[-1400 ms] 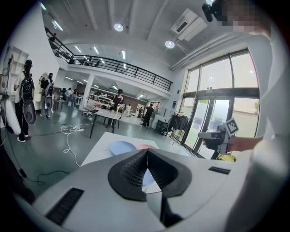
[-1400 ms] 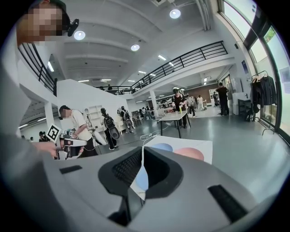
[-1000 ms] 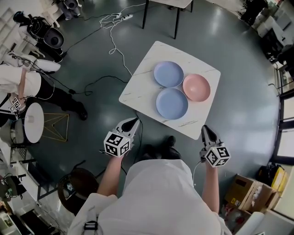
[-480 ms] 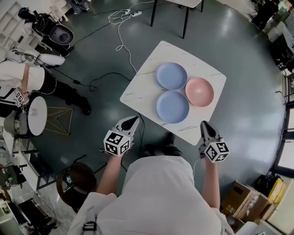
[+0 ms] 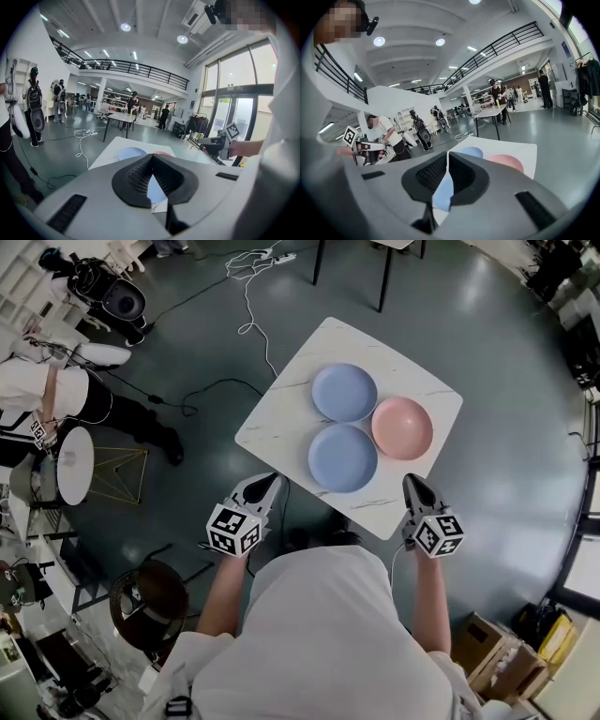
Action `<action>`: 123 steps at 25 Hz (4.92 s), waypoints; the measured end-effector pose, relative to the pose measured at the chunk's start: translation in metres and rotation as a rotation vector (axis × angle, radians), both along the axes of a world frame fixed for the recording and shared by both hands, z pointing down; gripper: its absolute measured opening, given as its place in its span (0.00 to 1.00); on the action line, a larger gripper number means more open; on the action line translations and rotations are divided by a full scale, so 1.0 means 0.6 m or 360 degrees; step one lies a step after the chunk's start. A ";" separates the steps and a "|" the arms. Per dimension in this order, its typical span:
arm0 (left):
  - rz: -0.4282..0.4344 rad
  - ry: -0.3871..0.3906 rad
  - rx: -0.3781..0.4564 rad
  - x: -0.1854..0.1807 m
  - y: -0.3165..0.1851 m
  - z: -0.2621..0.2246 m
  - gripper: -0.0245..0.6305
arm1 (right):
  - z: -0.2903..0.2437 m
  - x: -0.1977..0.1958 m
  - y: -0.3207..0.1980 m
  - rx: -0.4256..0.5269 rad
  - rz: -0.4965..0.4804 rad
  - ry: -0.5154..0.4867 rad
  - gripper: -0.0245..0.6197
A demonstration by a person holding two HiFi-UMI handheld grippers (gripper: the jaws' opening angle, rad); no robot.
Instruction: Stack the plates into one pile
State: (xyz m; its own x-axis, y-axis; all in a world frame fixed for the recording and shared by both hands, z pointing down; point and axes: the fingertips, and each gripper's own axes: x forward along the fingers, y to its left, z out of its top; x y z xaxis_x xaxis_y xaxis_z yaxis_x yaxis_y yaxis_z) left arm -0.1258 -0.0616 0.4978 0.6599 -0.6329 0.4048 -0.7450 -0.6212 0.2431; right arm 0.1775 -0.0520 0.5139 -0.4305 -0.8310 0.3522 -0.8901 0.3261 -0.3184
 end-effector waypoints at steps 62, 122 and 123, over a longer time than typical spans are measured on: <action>-0.0177 -0.0216 -0.0480 0.178 -0.035 0.198 0.06 | 0.576 0.282 -0.190 -0.1167 0.0755 -0.0770 0.25; -0.0237 -0.0119 -0.0458 0.087 -0.008 0.219 0.06 | 0.487 0.035 -0.093 -0.1333 0.0465 -0.0772 0.09; -0.0229 -0.0121 -0.0458 0.079 -0.014 0.219 0.06 | 0.491 0.027 -0.090 -0.1346 0.0469 -0.0771 0.09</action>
